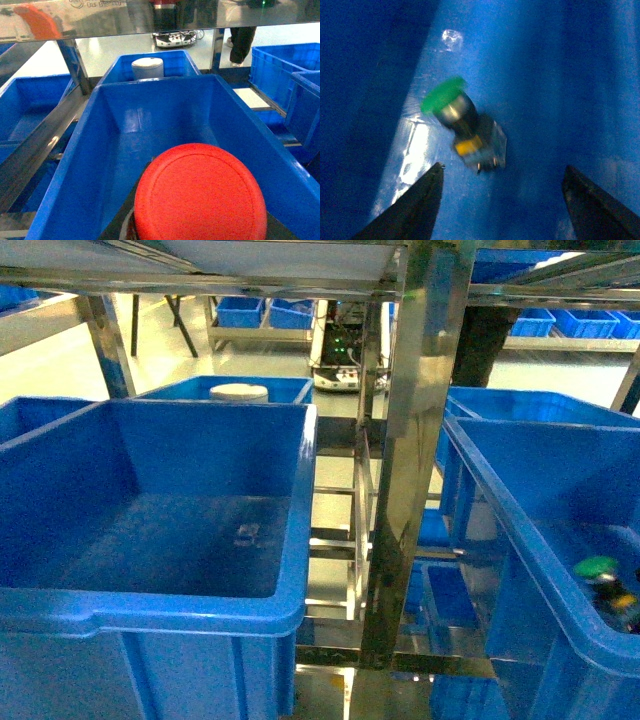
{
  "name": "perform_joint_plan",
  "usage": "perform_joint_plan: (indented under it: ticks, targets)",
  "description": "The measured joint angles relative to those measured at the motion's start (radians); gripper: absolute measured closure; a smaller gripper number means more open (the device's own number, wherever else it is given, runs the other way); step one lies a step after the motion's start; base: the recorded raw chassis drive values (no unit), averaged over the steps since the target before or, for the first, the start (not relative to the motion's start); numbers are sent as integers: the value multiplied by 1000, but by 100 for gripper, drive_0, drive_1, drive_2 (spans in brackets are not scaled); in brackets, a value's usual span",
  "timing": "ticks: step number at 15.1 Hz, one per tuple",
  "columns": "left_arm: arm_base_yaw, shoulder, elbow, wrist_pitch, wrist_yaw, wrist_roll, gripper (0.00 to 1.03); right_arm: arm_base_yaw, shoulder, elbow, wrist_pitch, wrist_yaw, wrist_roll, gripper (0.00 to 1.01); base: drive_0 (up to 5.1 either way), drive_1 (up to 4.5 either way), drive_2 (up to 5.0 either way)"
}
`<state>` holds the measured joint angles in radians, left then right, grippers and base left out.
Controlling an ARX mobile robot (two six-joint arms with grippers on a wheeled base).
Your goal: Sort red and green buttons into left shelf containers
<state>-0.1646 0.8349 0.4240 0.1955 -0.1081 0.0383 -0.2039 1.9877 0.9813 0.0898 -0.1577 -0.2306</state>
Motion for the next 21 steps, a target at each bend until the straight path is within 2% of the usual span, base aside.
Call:
perform_joint_plan:
  ticks: [6, 7, 8, 9, 10, 11, 13, 16, 17, 18, 20, 21]
  targets:
    - [0, 0, 0, 0, 0, 0, 78, -3, -35, -49, 67, -4, 16, 7, 0, 0, 0]
    - [0, 0, 0, 0, 0, 0, 78, -14, -106, -105, 146, -15, 29, 4, 0, 0, 0]
    - [0, 0, 0, 0, 0, 0, 78, -14, -295, -263, 314, -31, 28, 3, 0, 0, 0]
    - [0, 0, 0, 0, 0, 0, 78, 2, -517, -437, 391, -56, 35, 3, 0, 0, 0]
    - [0, 0, 0, 0, 0, 0, 78, -29, -792, -560, 294, -119, 88, 3, 0, 0, 0]
    - [0, 0, 0, 0, 0, 0, 78, -47, -944, -619, 244, -155, 101, 3, 0, 0, 0]
    - [0, 0, 0, 0, 0, 0, 78, -66, -1115, -684, 168, -173, 107, 3, 0, 0, 0]
    - [0, 0, 0, 0, 0, 0, 78, -67, -1199, -727, 128, -180, 107, 3, 0, 0, 0]
    - [0, 0, 0, 0, 0, 0, 78, -76, -1271, -769, 69, -200, 106, 3, 0, 0, 0]
    - [0, 0, 0, 0, 0, 0, 78, -93, -1324, -783, 7, -243, 98, 3, 0, 0, 0]
    - [0, 0, 0, 0, 0, 0, 78, -200, -1424, -775, -98, -365, 68, 3, 0, 0, 0]
    - [0, 0, 0, 0, 0, 0, 78, -257, -1441, -775, -138, -411, 40, 3, 0, 0, 0]
